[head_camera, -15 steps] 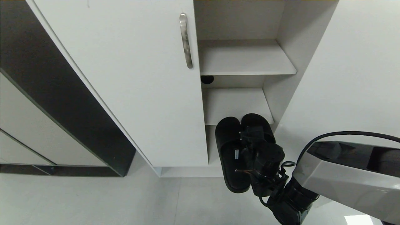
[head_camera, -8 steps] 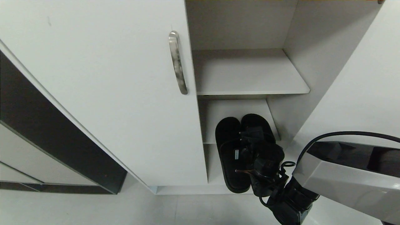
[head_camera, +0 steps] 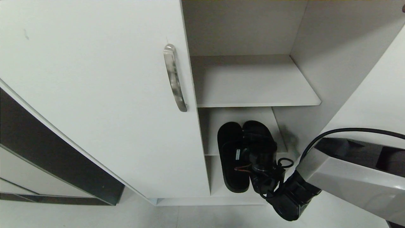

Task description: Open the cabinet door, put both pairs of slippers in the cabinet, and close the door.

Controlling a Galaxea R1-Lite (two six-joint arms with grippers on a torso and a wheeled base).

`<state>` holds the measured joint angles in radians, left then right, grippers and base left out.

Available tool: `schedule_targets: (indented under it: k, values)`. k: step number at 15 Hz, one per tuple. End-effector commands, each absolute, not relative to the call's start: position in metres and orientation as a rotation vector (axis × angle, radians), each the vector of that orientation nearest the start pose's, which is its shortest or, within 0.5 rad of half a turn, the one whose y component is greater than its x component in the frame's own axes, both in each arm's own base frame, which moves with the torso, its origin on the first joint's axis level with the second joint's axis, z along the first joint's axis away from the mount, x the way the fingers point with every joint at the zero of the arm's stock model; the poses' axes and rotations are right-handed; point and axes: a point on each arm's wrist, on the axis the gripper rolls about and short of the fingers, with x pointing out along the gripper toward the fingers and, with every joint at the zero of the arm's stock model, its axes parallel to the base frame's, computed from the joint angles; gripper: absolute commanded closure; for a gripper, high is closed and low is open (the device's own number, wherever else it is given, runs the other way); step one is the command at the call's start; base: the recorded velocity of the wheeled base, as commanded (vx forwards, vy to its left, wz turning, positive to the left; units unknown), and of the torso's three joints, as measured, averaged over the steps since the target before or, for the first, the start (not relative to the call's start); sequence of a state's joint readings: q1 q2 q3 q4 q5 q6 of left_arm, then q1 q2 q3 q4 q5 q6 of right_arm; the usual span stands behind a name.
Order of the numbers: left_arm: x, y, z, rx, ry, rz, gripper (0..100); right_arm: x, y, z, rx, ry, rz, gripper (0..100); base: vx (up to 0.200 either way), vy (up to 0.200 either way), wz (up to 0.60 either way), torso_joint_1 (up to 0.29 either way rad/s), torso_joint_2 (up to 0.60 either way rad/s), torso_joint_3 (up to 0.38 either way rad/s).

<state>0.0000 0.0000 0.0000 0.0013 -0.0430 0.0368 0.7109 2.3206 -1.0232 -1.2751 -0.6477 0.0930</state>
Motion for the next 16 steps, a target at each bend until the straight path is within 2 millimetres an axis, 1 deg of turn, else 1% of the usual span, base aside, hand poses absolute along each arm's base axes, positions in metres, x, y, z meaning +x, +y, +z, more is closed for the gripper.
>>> schedule_targets:
  k: [1,2,4,5,6,9,13,16]
  values:
    - [-0.023,-0.001,0.075,0.037,0.002,-0.043,100,0.349,0.265,0.081,0.112,-0.004,0.037,100,0.0,0.0,0.0,0.0,0.0,0.0]
    - [-0.023,-0.001,0.075,0.037,0.002,-0.043,100,0.357,0.266,0.086,0.124,-0.02,0.029,100,0.0,0.0,0.0,0.0,0.0,0.0]
    - [-0.023,-0.001,0.075,0.037,0.002,-0.043,100,0.371,0.267,0.09,0.118,-0.015,0.012,100,0.0,0.0,0.0,0.0,0.0,0.0]
    - [-0.023,-0.001,0.075,0.037,0.002,-0.043,100,0.373,0.268,0.09,0.12,-0.018,0.01,100,0.0,0.0,0.0,0.0,0.0,0.0]
    - [-0.023,-0.001,0.075,0.037,0.002,-0.043,100,0.381,0.268,0.095,0.124,-0.032,0.002,100,0.0,0.0,0.0,0.0,0.0,0.0]
    - [-0.023,-0.001,0.075,0.035,0.002,-0.041,100,0.393,0.266,0.106,0.111,-0.05,-0.018,100,0.0,0.0,0.0,0.0,0.0,0.0]
    - [-0.023,-0.001,0.075,0.035,0.002,-0.041,100,0.399,0.267,0.119,0.081,-0.088,-0.024,100,0.0,0.0,0.0,0.0,0.0,0.0]
    - [-0.023,-0.001,0.075,0.035,0.002,-0.041,100,0.4,0.268,0.115,0.069,-0.072,-0.024,100,0.0,0.0,0.0,0.0,0.0,0.0]
